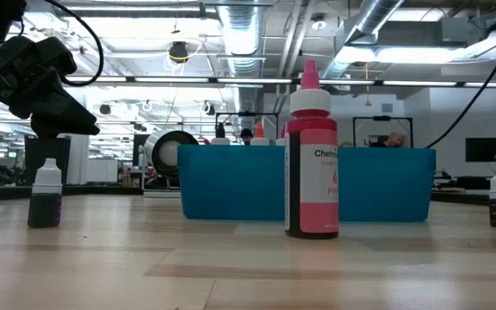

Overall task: Pick & Place food coloring
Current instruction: Put the large green food coloring bottle into the blue bin

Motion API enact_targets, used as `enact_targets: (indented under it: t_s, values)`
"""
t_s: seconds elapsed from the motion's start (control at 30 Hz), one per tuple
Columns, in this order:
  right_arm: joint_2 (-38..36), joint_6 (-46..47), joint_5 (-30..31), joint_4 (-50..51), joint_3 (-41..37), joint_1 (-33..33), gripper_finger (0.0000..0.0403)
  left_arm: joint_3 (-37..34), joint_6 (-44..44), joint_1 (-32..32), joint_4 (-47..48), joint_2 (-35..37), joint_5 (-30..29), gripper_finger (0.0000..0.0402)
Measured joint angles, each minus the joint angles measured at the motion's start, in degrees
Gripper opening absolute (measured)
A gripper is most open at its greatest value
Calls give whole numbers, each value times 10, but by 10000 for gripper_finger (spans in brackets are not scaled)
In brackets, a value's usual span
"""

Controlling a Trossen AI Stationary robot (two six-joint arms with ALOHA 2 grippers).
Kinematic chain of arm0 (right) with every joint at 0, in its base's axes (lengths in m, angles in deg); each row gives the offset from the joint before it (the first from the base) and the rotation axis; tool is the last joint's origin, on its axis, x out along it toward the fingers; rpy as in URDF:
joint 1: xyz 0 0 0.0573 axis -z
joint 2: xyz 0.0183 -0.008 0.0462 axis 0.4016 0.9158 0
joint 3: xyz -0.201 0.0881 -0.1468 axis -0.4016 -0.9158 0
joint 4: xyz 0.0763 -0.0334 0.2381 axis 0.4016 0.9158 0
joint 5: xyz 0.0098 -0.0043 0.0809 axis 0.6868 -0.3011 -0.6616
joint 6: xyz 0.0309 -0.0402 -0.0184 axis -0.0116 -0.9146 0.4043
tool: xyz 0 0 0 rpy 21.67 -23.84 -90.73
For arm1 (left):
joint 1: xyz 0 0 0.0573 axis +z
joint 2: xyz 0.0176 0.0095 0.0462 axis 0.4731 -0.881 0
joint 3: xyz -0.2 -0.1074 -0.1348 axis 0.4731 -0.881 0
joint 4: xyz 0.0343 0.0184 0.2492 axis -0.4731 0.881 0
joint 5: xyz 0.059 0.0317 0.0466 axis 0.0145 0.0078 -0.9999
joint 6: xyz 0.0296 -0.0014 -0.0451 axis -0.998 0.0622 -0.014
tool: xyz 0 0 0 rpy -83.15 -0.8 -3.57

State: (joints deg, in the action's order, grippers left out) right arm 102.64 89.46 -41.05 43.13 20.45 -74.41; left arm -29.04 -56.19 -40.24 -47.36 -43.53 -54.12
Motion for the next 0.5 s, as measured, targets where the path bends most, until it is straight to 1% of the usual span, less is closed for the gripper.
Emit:
enact_targets:
  t_s: [0.2,0.27,0.37,0.5]
  values:
    - [2,-20,-22,7,15,23,106,0,4,0,0,0,12,153]
    - [2,-29,-24,7,27,31,107,0,4,0,-4,0,25,153]
    - [2,-35,-37,16,43,43,107,0,-14,0,-23,0,64,153]
    - [2,-40,-35,34,71,54,105,0,-89,0,-75,0,120,153]
